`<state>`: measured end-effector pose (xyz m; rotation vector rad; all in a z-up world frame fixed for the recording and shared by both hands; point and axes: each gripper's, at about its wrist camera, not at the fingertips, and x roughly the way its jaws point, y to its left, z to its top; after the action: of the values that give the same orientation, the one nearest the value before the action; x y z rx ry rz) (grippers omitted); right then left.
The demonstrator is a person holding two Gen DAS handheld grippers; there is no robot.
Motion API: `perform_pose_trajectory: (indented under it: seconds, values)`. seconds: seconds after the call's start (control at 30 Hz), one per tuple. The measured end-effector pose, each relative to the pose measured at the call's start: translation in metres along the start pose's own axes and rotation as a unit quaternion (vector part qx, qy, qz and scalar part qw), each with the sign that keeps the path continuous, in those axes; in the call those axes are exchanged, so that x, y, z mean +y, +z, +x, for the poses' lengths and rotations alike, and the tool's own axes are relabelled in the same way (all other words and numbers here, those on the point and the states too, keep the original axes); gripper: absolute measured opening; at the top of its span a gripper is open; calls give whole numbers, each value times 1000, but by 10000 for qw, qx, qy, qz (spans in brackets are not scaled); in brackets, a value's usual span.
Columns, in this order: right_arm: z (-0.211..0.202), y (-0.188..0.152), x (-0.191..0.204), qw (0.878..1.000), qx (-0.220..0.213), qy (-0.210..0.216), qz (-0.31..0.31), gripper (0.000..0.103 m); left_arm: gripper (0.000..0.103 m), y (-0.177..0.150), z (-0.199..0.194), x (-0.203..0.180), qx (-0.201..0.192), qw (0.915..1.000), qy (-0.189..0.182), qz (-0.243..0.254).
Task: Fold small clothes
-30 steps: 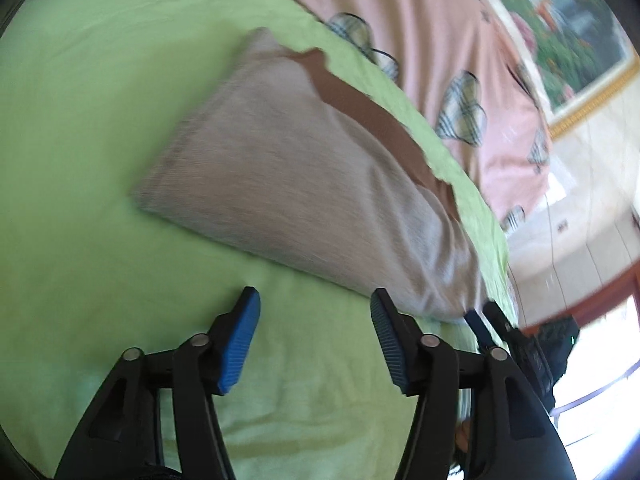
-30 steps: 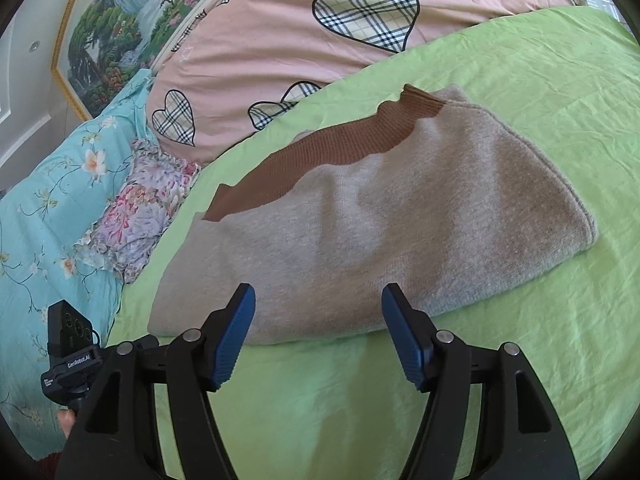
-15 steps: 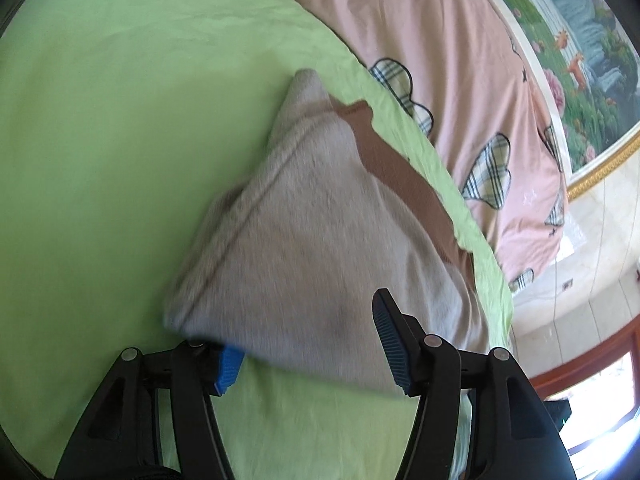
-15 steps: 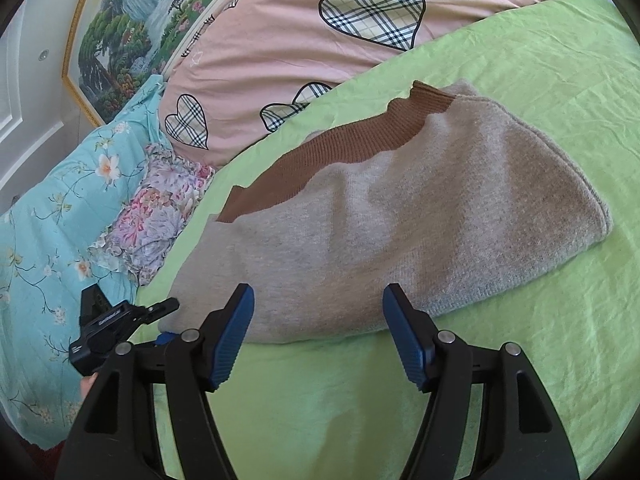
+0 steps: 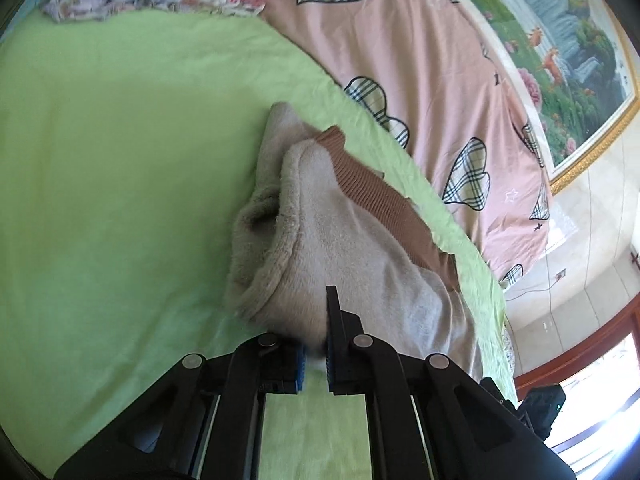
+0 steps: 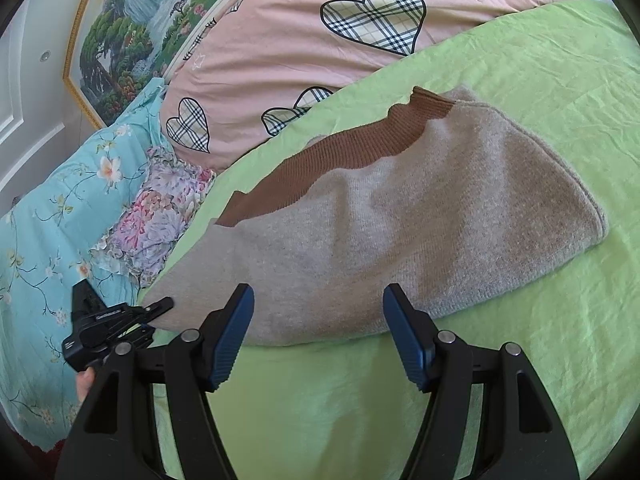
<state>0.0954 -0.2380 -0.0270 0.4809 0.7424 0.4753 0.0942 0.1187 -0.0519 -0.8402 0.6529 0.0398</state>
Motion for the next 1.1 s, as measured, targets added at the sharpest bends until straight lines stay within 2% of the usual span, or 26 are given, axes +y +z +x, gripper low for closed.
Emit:
perform_pose_trajectory:
  seconds: [0.13,0.27,0.33,0.37,0.43,0.57,0.73,0.87,0.97,1.1]
  values:
    - [10,8,8,9996,278,45,-1,68,7,4,12,-9,105,9995,143,249]
    - [10,23,14,9995,293,145,1,68,24,5,34,-5,366,9986,367,67]
    - [7,30,15,9996,253,158,-21,68,20,5,42,0,388,9984,411,-27]
    - [6,33,15,9995,263,160,-24,68,9,5,43,1,352,9984,433,-11]
    - [5,38,13,9994,297,155,-33,68,8,7,43,-5,283,9984,475,140]
    - [5,53,1,9991,400,137,12,68,6,9,37,-48,-8,9949,532,860]
    - [8,81,-19,9977,517,343,281,68,6,0,44,-122,-77,9825,150,1853]
    - [21,108,-26,9953,797,495,250,68,6,-29,78,-178,286,9658,-164,2572]
    - [41,123,-27,9906,1127,734,264,68,6,-56,107,-195,653,9544,-127,2910]
    - [78,126,-30,9810,1593,1041,370,72,6,-76,127,-190,1048,9534,-171,2824]
